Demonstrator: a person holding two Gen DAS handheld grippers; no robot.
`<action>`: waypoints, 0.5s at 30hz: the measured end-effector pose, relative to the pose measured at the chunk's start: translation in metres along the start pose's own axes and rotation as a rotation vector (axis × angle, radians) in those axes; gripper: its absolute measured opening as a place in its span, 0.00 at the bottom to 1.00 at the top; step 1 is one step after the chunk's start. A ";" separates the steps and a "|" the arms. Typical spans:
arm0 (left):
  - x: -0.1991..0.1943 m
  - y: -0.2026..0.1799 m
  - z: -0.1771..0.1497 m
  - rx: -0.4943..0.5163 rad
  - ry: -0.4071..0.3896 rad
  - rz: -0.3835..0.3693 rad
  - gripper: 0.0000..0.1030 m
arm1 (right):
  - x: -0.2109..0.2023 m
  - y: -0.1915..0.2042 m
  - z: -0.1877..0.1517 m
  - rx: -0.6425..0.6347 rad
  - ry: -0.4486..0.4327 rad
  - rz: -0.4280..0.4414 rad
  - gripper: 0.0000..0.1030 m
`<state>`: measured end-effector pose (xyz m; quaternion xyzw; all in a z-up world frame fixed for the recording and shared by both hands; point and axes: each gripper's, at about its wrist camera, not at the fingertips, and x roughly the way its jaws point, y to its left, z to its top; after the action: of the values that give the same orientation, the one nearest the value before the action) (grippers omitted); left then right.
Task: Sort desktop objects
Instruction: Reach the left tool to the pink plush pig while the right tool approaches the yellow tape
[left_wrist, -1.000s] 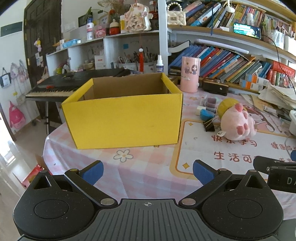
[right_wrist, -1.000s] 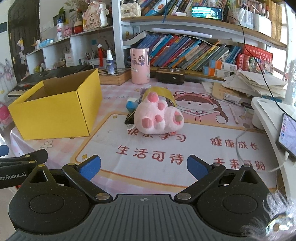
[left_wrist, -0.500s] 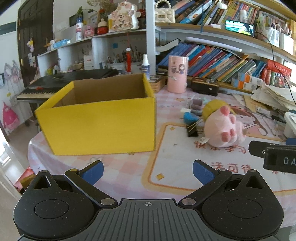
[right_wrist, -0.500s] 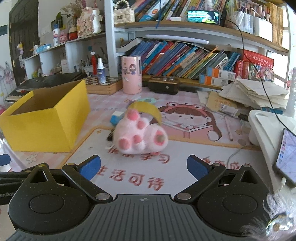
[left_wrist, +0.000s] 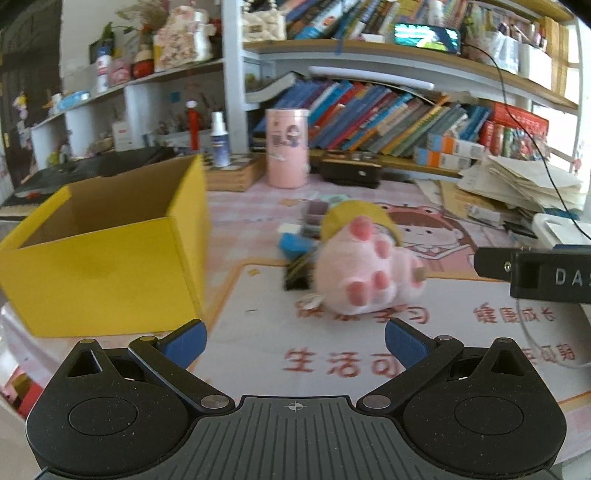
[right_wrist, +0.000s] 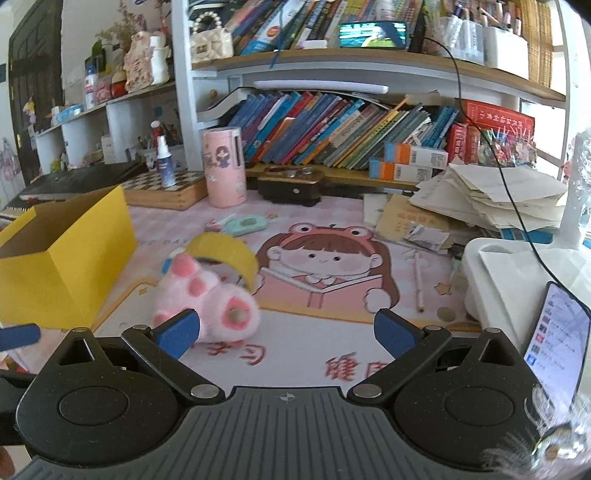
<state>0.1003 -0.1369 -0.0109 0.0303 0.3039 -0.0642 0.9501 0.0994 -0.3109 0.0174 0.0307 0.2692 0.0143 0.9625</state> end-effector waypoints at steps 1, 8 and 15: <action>0.003 -0.004 0.001 0.003 0.003 -0.005 1.00 | 0.000 -0.005 0.001 0.007 -0.004 0.001 1.00; 0.025 -0.031 0.008 0.019 0.031 -0.042 1.00 | 0.004 -0.032 0.005 0.013 -0.008 0.016 1.00; 0.050 -0.044 0.020 0.007 0.033 -0.048 1.00 | 0.009 -0.047 0.008 0.001 -0.011 0.020 1.00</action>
<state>0.1462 -0.1873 -0.0247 0.0271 0.3198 -0.0877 0.9430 0.1115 -0.3575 0.0169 0.0341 0.2637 0.0236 0.9637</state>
